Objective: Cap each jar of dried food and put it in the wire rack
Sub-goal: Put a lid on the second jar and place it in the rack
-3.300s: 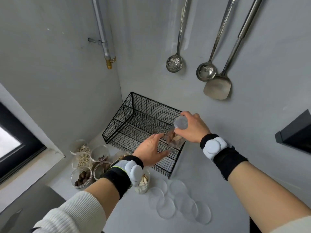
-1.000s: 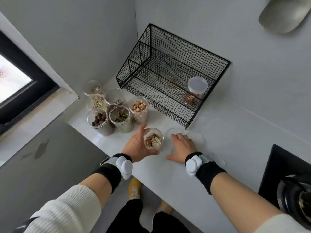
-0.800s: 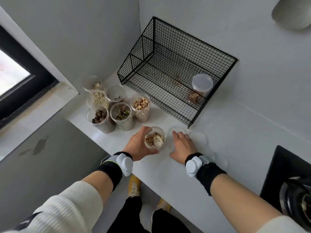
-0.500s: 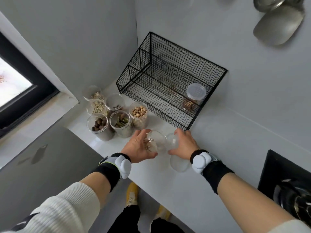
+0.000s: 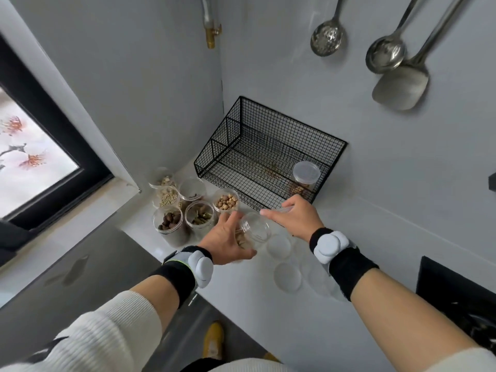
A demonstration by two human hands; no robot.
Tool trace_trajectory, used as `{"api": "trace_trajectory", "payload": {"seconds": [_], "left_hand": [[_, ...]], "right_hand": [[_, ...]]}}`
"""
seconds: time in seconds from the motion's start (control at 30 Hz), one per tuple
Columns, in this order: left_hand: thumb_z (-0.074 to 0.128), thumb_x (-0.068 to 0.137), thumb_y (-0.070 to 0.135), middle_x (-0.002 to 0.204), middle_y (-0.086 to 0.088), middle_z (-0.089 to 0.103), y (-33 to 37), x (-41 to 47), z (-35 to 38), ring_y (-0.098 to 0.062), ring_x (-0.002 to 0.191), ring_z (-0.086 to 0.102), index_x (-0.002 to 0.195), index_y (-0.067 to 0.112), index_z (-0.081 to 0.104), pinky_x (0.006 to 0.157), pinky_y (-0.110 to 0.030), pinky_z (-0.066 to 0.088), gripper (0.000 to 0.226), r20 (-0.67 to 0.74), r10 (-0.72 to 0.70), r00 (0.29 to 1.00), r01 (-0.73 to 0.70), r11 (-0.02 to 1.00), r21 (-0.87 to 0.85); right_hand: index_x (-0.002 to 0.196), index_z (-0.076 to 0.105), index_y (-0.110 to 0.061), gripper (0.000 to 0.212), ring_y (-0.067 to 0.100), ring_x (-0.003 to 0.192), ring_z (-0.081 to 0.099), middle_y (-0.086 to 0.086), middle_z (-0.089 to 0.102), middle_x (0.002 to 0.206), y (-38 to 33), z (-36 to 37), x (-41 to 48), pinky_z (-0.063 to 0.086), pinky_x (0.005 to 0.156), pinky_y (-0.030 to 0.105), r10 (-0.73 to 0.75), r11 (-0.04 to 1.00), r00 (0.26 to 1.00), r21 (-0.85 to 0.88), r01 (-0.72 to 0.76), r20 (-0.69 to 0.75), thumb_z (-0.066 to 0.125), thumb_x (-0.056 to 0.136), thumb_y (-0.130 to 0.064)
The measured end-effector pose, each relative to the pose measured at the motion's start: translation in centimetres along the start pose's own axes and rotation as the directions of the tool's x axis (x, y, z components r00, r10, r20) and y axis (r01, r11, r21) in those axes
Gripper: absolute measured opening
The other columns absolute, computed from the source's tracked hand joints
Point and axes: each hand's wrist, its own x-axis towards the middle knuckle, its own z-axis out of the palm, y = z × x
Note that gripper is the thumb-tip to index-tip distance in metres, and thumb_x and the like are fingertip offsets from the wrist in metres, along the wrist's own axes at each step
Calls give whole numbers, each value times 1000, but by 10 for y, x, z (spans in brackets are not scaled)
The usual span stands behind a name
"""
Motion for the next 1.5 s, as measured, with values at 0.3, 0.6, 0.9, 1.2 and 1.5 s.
{"api": "trace_trajectory", "payload": {"seconds": [0.3,0.6,0.9,1.2,1.5], "left_hand": [[78,66,71,113,2,43,17,5,-22,-19,96,53,143,27,35,82,-37,53,99,-2,66,998,-66,997,49],[82,68,65,118,1,44,18,4,-33,-20,105,53,147,29,37,94,-42,54,98,46,70,996,-72,997,28],[86,68,61,117,0,42,24,6,-39,-21,103,54,150,29,39,94,-41,54,100,34,93,995,-95,993,68],[83,68,64,113,0,43,25,4,-41,-21,101,52,149,29,40,93,-42,53,99,11,114,993,-115,991,62],[83,67,65,114,0,41,23,3,-42,-20,100,53,150,28,36,90,-39,53,102,29,108,994,-110,992,68]], "right_hand": [[133,47,-26,75,24,115,61,2,62,122,-27,8,-9,50,101,47,-70,996,962,-38,83,263,45,89,-86],[153,51,-34,64,19,98,69,6,58,120,-31,-15,0,63,75,28,-209,977,843,72,200,496,79,95,-31],[136,63,-38,55,27,101,75,8,62,116,-38,-14,-1,68,81,43,-147,989,869,54,138,472,77,87,-58],[105,74,-7,120,25,65,79,13,80,78,-43,-17,-4,67,67,39,96,939,946,-344,18,310,16,71,-105],[152,38,-31,84,23,79,82,16,74,103,-51,-26,-7,68,74,38,-26,990,892,-112,86,452,64,87,-77]]}}
